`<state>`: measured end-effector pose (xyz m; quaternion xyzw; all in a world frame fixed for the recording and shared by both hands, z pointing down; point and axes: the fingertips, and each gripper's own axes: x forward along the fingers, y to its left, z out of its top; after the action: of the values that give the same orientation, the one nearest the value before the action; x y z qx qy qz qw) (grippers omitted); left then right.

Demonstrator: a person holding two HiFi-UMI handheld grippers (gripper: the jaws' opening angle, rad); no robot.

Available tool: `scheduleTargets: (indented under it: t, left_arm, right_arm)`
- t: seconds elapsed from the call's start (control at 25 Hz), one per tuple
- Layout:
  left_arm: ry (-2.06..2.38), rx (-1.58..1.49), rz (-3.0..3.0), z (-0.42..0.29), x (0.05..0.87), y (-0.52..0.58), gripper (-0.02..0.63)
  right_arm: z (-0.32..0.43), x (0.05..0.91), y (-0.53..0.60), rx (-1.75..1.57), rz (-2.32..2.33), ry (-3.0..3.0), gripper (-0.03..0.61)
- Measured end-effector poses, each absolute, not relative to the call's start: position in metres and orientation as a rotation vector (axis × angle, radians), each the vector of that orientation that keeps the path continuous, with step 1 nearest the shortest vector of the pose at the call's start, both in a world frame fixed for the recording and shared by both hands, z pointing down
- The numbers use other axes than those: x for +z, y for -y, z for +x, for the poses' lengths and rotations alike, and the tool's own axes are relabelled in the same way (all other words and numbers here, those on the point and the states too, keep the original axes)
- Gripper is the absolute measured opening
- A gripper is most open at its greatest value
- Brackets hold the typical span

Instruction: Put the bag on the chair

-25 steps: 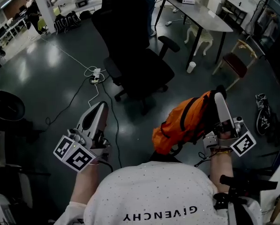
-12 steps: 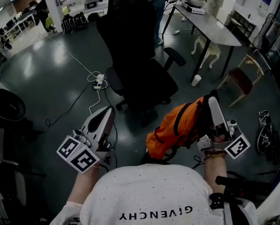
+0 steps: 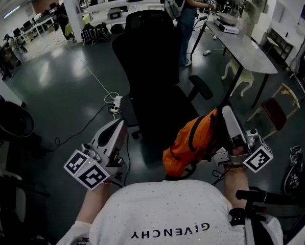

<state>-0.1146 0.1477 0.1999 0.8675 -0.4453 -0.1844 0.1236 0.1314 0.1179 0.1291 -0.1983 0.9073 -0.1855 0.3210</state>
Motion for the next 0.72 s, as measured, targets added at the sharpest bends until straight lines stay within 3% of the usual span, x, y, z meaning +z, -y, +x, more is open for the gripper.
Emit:
scheduleTargets:
  t: [0.72]
  left_arm:
    - [1.509, -0.474, 2.352, -0.160, 0.239, -0.052, 0.000]
  right_arm:
    - [0.089, 0.165, 0.039, -0.673, -0.409, -2.360, 0.009]
